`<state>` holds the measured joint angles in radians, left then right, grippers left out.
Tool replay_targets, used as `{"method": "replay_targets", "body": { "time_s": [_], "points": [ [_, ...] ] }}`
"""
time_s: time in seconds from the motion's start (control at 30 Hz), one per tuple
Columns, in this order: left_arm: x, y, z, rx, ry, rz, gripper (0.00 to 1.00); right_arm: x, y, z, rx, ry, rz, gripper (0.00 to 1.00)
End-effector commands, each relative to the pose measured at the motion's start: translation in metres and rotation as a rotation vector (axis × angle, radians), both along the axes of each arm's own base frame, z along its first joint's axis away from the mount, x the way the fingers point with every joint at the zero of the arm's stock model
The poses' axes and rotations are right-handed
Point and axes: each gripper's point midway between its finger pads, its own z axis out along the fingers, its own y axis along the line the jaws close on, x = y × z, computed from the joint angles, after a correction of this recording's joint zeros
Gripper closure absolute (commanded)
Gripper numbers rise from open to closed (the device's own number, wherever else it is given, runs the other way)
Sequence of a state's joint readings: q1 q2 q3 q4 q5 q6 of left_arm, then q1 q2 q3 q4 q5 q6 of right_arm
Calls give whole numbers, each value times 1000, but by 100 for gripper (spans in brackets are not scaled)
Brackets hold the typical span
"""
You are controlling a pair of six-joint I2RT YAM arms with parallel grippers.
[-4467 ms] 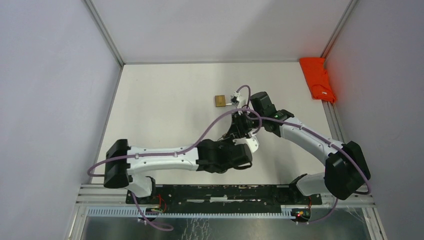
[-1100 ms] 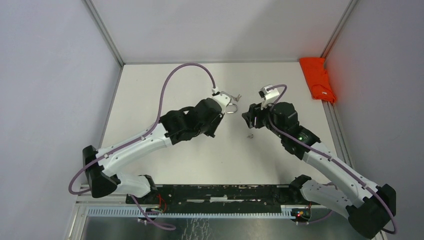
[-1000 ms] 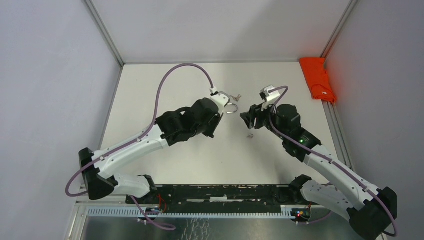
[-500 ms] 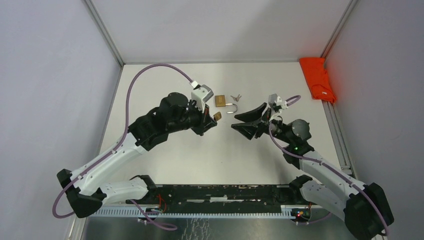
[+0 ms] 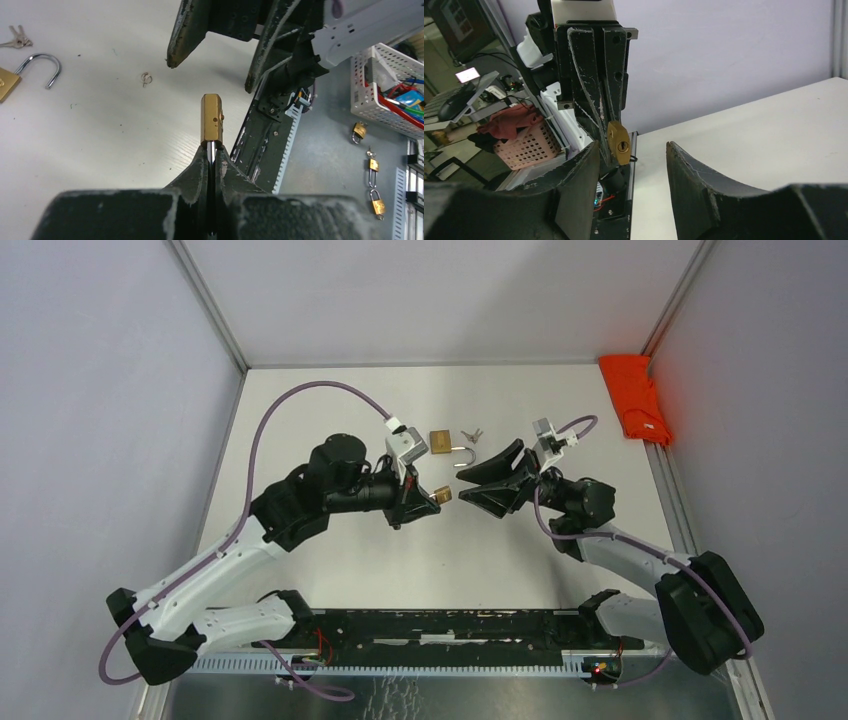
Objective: Unlock with the key
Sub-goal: Pick up the lock from the center of the board.
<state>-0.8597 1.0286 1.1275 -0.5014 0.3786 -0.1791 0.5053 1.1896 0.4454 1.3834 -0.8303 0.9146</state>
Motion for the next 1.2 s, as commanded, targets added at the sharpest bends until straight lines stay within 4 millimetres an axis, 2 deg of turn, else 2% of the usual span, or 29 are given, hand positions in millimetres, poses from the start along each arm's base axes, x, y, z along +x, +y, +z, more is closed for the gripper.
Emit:
{"method": "replay_targets", "body": {
  "time_s": [0.0,0.3,0.53,0.63,0.73,0.77,0.83,0.9,0.97,1.03,1.17],
  "points": [
    [-6,-5,26,-87,-90,-75,98,-21,-2,34,67,-139,90,44],
    [-5,-9,23,-86,-84,-84,98,-24,16,25,8,-137,166,48],
    [-4,-10,24,-86,-90,-85,98,-28,34,14,-56,-135,196,57],
    [-4,-10,22,-82,-87,-84,98,-28,38,14,-58,-136,198,74],
    [-2,-9,19,-72,-85,-71,98,-28,39,15,-52,-137,198,96],
    [-1,-8,17,-67,-83,-64,98,-29,39,15,-50,-135,196,100],
    [2,-6,16,-59,-83,-44,98,-30,38,17,-43,-139,190,100],
    [7,-3,14,-42,-85,-3,90,-28,37,18,-35,-125,171,100],
    [16,4,14,-15,-94,59,77,-24,37,18,-34,-98,148,100],
    [27,14,15,22,-107,139,68,-20,37,16,-48,-71,124,100],
    [60,55,19,103,-165,426,59,-9,36,14,-73,-21,53,100]
  ]
}}
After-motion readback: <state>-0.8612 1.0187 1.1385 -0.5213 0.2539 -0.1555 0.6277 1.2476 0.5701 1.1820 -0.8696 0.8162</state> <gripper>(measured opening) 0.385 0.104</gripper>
